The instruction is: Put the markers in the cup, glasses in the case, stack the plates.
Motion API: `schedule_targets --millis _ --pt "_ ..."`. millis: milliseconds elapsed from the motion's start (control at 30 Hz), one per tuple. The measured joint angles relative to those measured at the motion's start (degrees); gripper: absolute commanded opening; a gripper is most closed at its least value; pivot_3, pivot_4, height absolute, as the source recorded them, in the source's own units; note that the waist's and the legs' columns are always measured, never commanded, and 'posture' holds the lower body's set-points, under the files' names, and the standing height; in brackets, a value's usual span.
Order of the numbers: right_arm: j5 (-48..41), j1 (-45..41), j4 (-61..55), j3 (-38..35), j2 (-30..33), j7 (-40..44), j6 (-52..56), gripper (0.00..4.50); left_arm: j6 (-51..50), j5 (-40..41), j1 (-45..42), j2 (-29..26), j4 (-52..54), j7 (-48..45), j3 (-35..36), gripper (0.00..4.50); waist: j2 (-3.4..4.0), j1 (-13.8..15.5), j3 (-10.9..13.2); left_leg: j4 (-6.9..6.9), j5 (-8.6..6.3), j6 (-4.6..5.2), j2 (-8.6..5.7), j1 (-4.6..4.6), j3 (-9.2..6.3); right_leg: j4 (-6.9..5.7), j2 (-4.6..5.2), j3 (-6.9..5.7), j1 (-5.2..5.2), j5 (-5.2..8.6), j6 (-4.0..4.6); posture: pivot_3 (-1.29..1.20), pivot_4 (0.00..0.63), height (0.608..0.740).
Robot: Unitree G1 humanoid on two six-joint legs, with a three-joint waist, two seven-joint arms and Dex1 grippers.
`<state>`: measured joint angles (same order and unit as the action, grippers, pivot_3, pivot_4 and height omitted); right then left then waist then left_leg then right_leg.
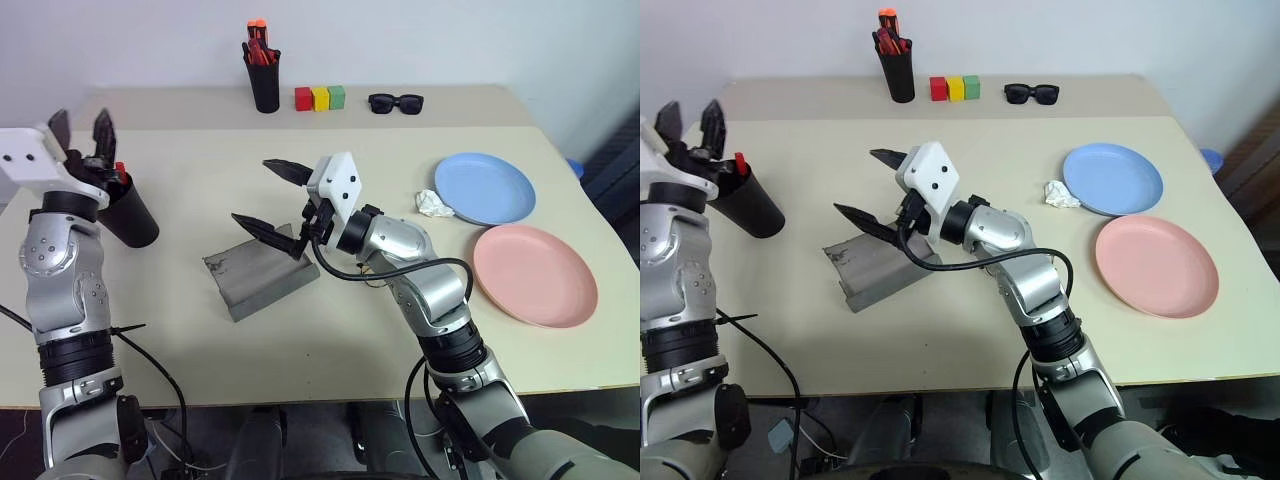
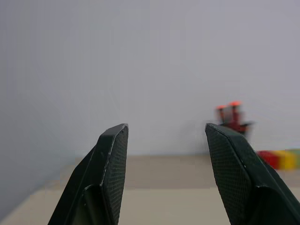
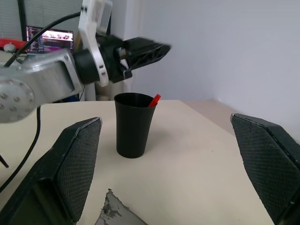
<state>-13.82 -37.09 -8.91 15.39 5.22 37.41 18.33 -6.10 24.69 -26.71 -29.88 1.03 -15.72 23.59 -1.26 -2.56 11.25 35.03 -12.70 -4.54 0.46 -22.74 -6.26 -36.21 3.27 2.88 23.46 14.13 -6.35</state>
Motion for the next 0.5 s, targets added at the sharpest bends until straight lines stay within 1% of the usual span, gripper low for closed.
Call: schedule_targets --millis 33,67,133,200,267,367,500 --pt "0.0 0.0 0.0 0.0 0.1 0.0 0.0 4.5 -2.8 2.4 0.9 -0.4 2.4 -2.1 -0.8 3.19 0.0 0.0 0.0 0.0 0.0 0.0 0.0 0.0 0.0 0.0 0.0 0.0 0.0 0.0 0.0 0.0 0.15 0.74" --pt "0.0 0.1 0.0 0.0 0.3 0.1 0.0 4.5 -7.9 5.9 3.0 -2.4 6.0 -5.4 -2.6 3.53 0.0 -0.2 0.0 -0.01 0.0 0.0 0.01 0.01 0.0 -0.01 -0.01 0.01 0.0 0.0 0.01 0.0 0.15 0.74" --pt "0.0 0.4 -0.1 0.0 1.6 0.6 0.1 4.5 -17.1 10.9 7.4 -7.0 11.6 -11.5 -6.8 4.47 0.04 -0.4 0.0 -0.03 0.0 0.01 0.01 0.02 0.01 -0.02 -0.01 0.02 0.0 0.01 0.02 0.0 0.15 0.74" --pt "0.1 0.7 -0.6 0.4 5.4 3.2 0.6 4.5 -25.2 13.9 11.5 -12.2 16.5 -18.0 -12.7 4.47 0.07 -0.6 0.0 -0.03 0.0 0.01 0.01 0.02 0.01 0.01 -0.01 0.02 -0.01 0.02 0.03 0.0 0.15 0.74" --pt "0.1 1.6 -1.5 0.9 11.0 7.1 1.3 4.5 -31.3 15.9 14.0 -15.6 19.3 -23.1 -17.3 4.47 0.08 -0.4 0.0 -0.01 0.0 0.01 0.01 0.01 0.01 0.06 -0.01 0.02 -0.02 0.13 0.22 0.0 0.15 0.74" --pt "0.0 3.4 -2.5 1.0 16.3 11.2 2.2 4.5 -35.1 15.7 14.6 -19.0 21.1 -27.7 -21.5 4.47 0.09 -0.3 0.1 -0.02 -0.01 0.01 0.04 0.02 0.02 0.07 -0.04 0.02 0.0 0.21 0.34 0.0 0.15 0.74" --pt "-0.3 5.2 -3.8 0.1 22.4 15.3 2.6 4.5 -37.0 12.6 14.2 -22.5 21.7 -32.4 -26.8 4.47 0.13 -0.4 0.1 -0.03 -0.01 0.02 0.1 0.03 0.09 0.07 -0.06 0.03 0.02 0.26 0.42 0.0 0.15 0.74"
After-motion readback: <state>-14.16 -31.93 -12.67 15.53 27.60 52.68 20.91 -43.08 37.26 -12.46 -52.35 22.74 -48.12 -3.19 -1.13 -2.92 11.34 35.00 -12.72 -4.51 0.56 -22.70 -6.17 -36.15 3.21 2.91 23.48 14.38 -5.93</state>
